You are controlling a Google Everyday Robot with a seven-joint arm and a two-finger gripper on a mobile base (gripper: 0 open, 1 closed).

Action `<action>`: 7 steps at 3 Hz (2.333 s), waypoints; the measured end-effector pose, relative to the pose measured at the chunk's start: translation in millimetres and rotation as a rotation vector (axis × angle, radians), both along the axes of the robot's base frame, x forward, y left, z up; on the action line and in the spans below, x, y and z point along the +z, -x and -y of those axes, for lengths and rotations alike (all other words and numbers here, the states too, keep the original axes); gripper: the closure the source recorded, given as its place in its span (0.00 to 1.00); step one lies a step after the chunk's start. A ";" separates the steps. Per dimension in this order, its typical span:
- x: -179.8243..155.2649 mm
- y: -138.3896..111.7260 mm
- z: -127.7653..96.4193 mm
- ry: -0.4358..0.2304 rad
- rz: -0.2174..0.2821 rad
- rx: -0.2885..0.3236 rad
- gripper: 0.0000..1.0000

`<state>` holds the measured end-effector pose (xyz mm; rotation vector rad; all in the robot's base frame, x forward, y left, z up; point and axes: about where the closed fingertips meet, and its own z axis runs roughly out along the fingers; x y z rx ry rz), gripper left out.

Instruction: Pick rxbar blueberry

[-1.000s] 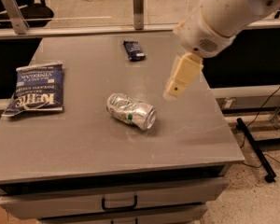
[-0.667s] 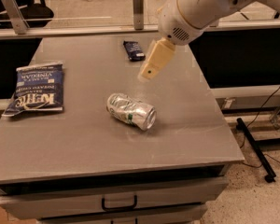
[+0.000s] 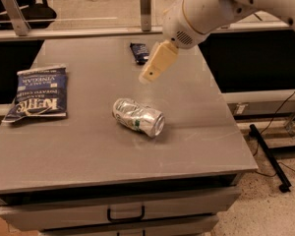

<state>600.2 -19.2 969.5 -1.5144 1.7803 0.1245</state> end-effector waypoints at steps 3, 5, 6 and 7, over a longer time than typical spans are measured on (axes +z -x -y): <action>-35.5 -112.7 -65.3 -0.281 0.015 -0.089 0.00; -66.7 -165.0 -71.3 -0.357 -0.004 -0.228 0.00; -83.9 -181.0 -60.4 -0.376 -0.024 -0.305 0.00; -101.8 -191.9 -55.2 -0.380 -0.046 -0.349 0.00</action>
Offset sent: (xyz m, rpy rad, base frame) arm 0.1294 0.0687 -0.0385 0.3153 -0.0240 -0.0993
